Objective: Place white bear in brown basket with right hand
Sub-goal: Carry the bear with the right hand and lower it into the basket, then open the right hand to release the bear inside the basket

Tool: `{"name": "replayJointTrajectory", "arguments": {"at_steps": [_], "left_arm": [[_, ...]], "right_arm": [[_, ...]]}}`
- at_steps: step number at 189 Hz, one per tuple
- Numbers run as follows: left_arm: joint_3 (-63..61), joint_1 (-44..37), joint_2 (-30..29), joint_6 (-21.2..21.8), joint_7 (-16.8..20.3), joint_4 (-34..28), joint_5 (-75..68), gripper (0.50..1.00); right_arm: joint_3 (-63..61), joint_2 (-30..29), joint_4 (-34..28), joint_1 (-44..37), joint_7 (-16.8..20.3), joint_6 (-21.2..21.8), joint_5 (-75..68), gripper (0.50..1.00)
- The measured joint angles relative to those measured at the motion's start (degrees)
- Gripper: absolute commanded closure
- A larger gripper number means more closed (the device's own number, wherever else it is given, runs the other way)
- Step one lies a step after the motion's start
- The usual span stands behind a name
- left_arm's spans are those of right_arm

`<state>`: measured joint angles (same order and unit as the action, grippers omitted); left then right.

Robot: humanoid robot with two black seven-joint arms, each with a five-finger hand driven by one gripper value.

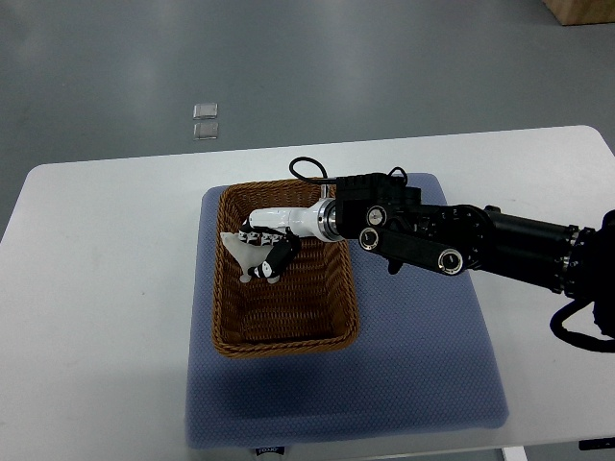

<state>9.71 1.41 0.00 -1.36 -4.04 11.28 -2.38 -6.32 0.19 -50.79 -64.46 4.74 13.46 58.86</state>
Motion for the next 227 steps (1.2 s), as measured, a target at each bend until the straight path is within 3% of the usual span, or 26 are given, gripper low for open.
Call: {"name": "replayJointTrajectory", "arguments": {"at_steps": [74,99,108,130,151,227], "left_arm": [[-0.04,0.00,0.00,0.00,0.00,-0.01,0.01,0.500],[-0.04,0.00,0.00,0.01,0.00,-0.02,0.08,0.500],[-0.04,0.00,0.00,0.02,0.00,-0.02,0.10,0.500],[-0.04,0.00,0.00,0.04,0.00,-0.07,0.12,0.500],[-0.04,0.00,0.00,0.05,0.00,-0.12,0.12,0.500],[-0.04,0.00,0.00,0.05,0.00,-0.20,0.19,0.500]], "right_arm": [[0.78,0.78,1.37,-0.65,-0.13,-0.08,4.82,0.926],[0.78,1.00,1.78,-0.67,-0.18,-0.09,5.78,0.801],[0.78,1.07,1.83,-0.67,-0.21,-0.09,5.88,0.726],[0.78,1.12,1.96,-0.67,-0.25,-0.10,5.99,0.644],[0.78,1.18,2.00,-0.73,-0.26,-0.10,6.00,0.609],[-1.46,5.27,1.80,-4.74,-0.40,0.64,4.80,0.605]]}}
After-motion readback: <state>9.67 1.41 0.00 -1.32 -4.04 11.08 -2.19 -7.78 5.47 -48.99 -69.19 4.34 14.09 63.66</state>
